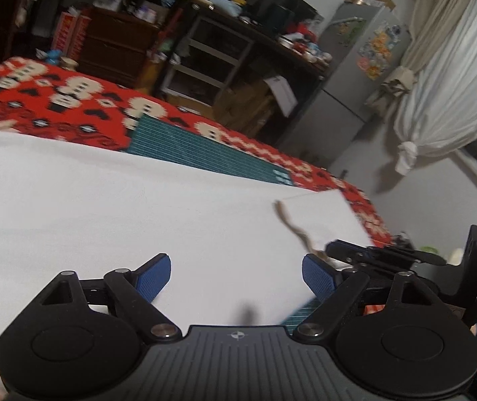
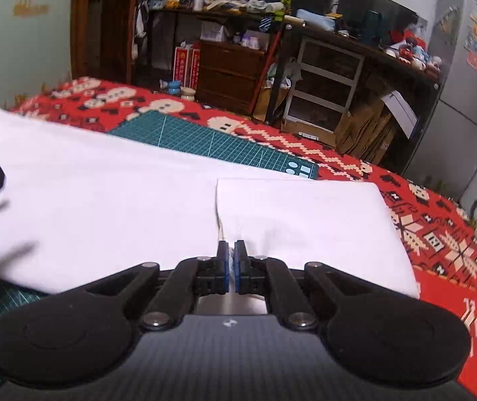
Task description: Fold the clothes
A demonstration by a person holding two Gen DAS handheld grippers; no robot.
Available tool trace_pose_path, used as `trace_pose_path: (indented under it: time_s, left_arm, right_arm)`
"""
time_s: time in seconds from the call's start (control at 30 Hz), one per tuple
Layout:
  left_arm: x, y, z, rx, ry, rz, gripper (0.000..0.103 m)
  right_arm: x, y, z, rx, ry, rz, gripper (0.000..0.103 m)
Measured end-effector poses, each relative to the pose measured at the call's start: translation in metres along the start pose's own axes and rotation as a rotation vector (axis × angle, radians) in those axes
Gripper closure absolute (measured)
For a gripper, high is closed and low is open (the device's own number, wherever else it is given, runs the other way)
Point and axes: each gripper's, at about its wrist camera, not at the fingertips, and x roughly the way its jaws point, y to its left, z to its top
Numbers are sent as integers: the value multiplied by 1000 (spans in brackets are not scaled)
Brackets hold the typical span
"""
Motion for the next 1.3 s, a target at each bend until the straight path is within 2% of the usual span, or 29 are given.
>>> trace_pose_path:
  time_s: [0.03,0.1,0.23,0.3,0.33,0.37,0.43,0.57,0.67,0.73,0.77,0.87,0.97,1.03,1.13,1.2,1.3]
  left_arm:
    - [7,-3,3,-3,18,-24,23]
    - [24,-10,9,-21,49,-63,26]
    - [59,-23,24,-66,103,-133,32]
    - [75,-25,31,-104,132,-159,37]
    - [83,-24,34,-126,147,-169,38]
    - [90,-24,37,-149,162,-180,37]
    - [106,-23,43,-181,188,-196,37]
    - [140,-8,46,-292,294,-214,37]
    - [155,1,56,-367,342,-241,37]
    - [157,-5,68,-333,352,-218,37]
    - [158,-8,70,-329,367,-206,37]
    - [162,-12,76,-367,427,-177,37]
    - [163,-19,78,-405,466,-138,37]
    - [160,-25,80,-401,477,-100,37]
    - [152,-34,82,-400,452,-97,37]
    - [152,-38,81,-368,431,-91,37]
    - [161,-37,74,-343,441,-77,37]
  right_arm:
    - [-6,-4,0,25,-11,5,98]
    - [-19,-13,0,81,-35,11,81]
    - [-52,-38,-4,181,-75,-15,68]
    - [-63,-54,-10,222,-71,-43,41]
    - [-68,-63,-13,242,-67,-57,35]
    - [-73,-71,-16,263,-62,-71,30]
    - [-78,-89,-18,283,-45,-86,29]
    - [-71,-129,-19,348,-41,-97,10]
    - [-50,-161,-9,438,-11,-68,7]
    - [-35,-181,4,429,-11,-36,0]
    - [-29,-191,13,396,-8,-4,0]
    - [-13,-218,39,388,102,81,0]
    - [-10,-235,52,465,175,62,0]
    - [-9,-239,58,494,227,33,1]
    - [-10,-234,64,551,305,29,4]
    - [-11,-227,66,605,302,39,9]
    - [-14,-216,69,686,282,53,10]
